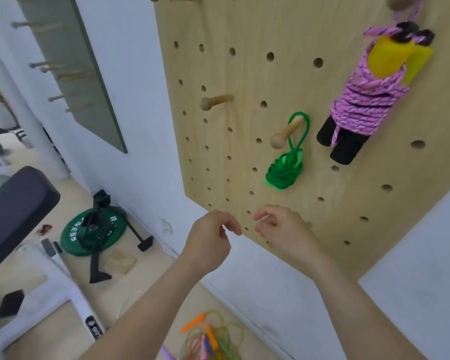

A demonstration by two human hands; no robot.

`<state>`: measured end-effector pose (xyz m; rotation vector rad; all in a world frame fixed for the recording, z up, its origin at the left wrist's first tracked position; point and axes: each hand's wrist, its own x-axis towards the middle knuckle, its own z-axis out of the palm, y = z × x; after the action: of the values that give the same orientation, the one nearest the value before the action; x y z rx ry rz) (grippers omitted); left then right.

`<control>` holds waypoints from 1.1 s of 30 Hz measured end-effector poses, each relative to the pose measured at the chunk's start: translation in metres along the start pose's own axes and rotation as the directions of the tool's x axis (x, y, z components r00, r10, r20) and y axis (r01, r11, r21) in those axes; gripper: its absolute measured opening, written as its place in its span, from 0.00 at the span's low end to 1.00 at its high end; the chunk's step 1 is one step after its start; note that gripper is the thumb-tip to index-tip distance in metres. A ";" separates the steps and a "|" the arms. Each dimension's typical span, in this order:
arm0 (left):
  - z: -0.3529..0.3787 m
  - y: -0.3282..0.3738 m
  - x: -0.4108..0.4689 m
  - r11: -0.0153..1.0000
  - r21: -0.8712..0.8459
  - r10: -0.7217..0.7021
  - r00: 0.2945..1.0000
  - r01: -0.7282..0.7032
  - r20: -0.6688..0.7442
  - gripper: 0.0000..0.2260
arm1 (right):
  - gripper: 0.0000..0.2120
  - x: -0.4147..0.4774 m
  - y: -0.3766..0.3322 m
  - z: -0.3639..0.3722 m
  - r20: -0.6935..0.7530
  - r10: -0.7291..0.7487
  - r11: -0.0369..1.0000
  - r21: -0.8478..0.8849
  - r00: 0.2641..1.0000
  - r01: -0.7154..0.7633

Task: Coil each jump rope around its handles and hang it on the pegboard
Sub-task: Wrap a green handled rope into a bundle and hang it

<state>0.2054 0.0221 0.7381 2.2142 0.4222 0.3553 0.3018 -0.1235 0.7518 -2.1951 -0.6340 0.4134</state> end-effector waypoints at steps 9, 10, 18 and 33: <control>0.069 -0.149 -0.095 0.932 0.088 -0.363 0.917 0.353 0.167 0.13 | 0.09 0.013 0.079 0.137 0.527 0.159 0.977 -0.205 0.835 -0.057; 0.082 -0.172 -0.109 0.918 0.113 -0.394 0.904 0.379 0.165 0.13 | 0.09 0.012 0.097 0.159 0.553 0.185 0.970 -0.235 0.813 -0.060; 0.203 -0.385 -0.208 0.785 0.209 -0.619 0.755 0.584 0.215 0.21 | 0.12 -0.013 0.276 0.361 0.588 0.328 0.943 -0.249 0.739 -0.221; 0.460 -0.680 -0.214 0.852 -0.009 -0.478 0.787 0.523 0.390 0.36 | 0.22 -0.023 0.569 0.607 0.467 0.666 0.484 0.323 0.582 -0.813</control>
<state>0.0701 0.0227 -0.0995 1.8991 0.7335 -0.3243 0.1629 -0.0840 -0.0681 -1.7694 0.3720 1.2303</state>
